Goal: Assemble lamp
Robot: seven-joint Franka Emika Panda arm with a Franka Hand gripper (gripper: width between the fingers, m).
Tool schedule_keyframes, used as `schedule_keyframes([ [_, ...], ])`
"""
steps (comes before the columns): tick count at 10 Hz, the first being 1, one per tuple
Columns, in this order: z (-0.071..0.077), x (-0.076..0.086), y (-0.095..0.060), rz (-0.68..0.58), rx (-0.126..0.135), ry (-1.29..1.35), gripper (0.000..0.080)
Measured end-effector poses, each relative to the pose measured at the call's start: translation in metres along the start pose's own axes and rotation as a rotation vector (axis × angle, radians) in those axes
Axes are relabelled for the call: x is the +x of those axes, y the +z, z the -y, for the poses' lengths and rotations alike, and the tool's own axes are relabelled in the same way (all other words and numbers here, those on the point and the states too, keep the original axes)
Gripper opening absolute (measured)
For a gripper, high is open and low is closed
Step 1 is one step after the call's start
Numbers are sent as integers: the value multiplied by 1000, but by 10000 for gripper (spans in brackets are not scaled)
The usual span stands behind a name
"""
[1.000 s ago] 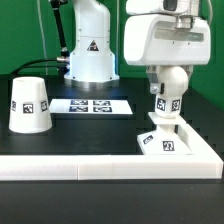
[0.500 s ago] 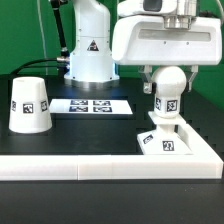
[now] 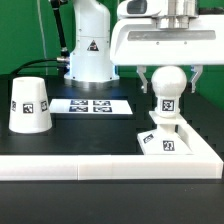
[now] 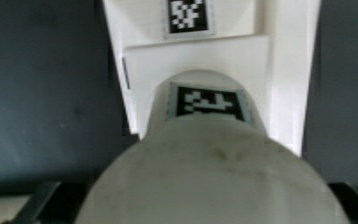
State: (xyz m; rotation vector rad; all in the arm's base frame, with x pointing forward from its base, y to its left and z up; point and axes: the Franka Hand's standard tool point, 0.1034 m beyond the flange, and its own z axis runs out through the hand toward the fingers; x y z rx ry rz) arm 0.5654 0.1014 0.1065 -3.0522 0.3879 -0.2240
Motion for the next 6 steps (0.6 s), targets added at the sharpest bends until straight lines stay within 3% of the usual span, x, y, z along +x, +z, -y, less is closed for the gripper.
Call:
schedule_keyframes([
  [6,-2,0,1,18,26,383,576],
])
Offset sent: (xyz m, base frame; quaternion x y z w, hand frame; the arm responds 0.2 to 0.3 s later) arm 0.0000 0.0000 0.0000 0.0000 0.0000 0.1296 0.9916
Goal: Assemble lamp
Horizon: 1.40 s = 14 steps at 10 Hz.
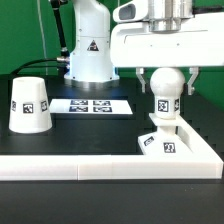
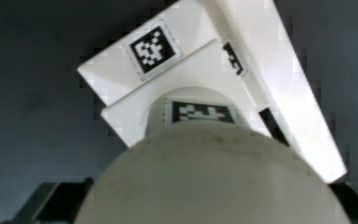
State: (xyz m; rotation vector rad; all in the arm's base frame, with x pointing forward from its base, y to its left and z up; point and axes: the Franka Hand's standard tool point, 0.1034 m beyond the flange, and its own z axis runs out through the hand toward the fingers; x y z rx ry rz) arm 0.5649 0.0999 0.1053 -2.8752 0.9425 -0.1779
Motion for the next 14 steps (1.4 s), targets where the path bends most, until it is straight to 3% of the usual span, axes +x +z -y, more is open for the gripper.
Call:
schedule_keyframes([
  [3,-1,-1,0,79,5,334,576],
  [6,-3,3,1,129,28,570,576],
  [9,0,3,2,155,14,743,576],
  [11,1,2,3,156,15,733,687],
  [14,5,4,-1,127,48,440,696],
])
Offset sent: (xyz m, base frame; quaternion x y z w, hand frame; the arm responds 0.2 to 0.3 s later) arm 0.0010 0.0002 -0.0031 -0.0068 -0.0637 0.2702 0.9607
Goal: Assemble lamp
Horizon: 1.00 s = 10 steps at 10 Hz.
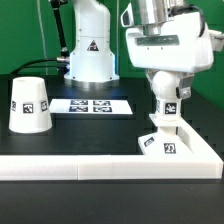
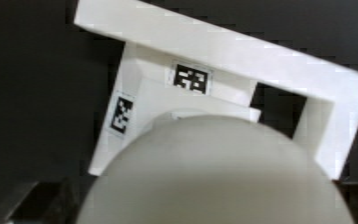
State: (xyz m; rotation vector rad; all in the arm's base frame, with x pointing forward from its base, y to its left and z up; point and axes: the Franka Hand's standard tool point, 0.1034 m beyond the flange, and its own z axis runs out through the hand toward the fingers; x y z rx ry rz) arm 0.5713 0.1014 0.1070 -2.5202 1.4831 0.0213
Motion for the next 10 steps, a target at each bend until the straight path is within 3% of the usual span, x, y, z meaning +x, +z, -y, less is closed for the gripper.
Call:
schedule_keyframes([
  [5,0,2,0,-8,2,-399,698],
  [10,7,-1,-3,-69,-38,-1078,698],
])
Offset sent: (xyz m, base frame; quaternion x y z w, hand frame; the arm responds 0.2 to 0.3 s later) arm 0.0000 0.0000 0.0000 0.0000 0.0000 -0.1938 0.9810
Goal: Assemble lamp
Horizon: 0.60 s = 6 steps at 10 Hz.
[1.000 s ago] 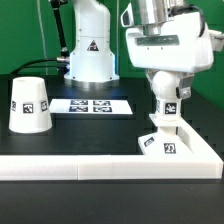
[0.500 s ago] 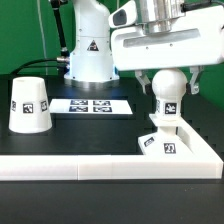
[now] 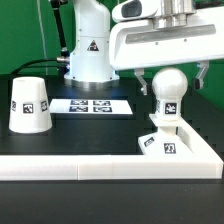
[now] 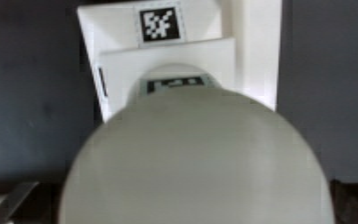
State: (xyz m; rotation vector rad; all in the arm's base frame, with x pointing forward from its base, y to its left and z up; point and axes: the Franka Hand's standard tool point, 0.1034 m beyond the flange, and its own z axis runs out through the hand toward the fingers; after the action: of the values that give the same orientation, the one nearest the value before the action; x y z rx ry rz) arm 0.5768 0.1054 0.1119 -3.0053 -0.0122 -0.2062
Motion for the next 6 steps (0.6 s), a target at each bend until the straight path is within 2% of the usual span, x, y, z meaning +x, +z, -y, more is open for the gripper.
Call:
schedule_keyframes([
  [2,4,-3,1,4,2,-150,698],
  [6,-1,-2,1,6,-11,-459,698],
])
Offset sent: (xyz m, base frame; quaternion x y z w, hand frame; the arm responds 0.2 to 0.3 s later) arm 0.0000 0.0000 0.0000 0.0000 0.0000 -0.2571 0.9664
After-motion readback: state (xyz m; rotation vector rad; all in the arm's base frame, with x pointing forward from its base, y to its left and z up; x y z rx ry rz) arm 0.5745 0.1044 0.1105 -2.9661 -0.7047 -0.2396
